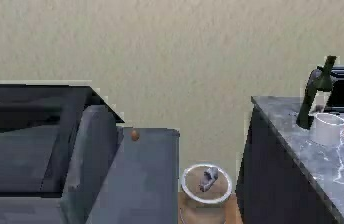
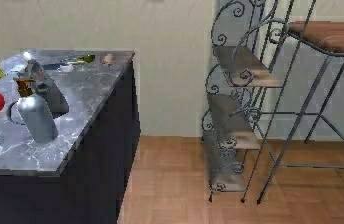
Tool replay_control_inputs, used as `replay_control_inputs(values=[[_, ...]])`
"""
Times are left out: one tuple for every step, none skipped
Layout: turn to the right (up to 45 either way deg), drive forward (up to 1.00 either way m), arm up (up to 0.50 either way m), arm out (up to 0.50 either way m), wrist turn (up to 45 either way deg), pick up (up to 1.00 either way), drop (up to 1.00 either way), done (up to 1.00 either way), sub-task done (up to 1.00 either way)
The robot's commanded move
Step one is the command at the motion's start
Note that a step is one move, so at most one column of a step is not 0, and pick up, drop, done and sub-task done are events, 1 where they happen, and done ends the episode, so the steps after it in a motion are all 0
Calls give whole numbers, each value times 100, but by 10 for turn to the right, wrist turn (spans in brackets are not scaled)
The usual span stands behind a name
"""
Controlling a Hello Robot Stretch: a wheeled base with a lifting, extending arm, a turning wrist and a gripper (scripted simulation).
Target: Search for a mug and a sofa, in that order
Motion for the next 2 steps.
replay_control_inputs(values=[[-450,0,0,0,0,0,0,0,0],[-450,0,0,0,0,0,0,0,0]])
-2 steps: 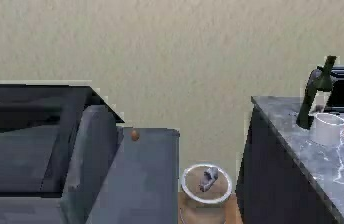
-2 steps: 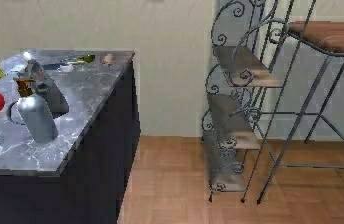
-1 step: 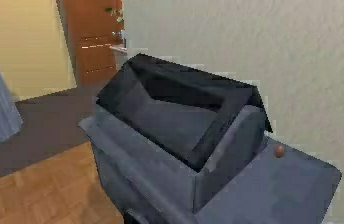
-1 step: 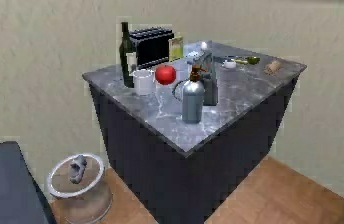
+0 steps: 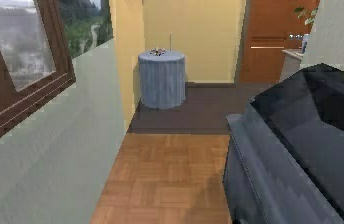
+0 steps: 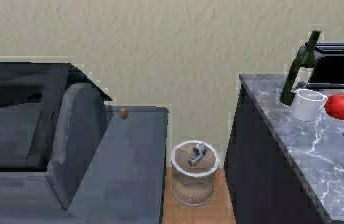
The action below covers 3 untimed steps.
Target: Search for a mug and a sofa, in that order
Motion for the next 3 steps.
replay_control_inputs(values=[[-30,0,0,0,0,0,0,0,0],[0,100,0,0,0,0,0,0,0],[0,65,0,0,0,0,0,0,0]])
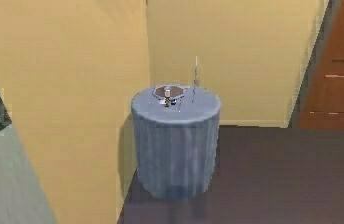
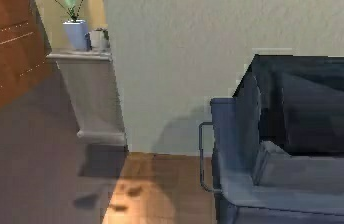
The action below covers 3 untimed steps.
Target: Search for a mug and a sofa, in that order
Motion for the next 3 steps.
replay_control_inputs(values=[[420,0,0,0,0,0,0,0,0],[0,100,0,0,0,0,0,0,0],[30,0,0,0,0,0,0,0,0]])
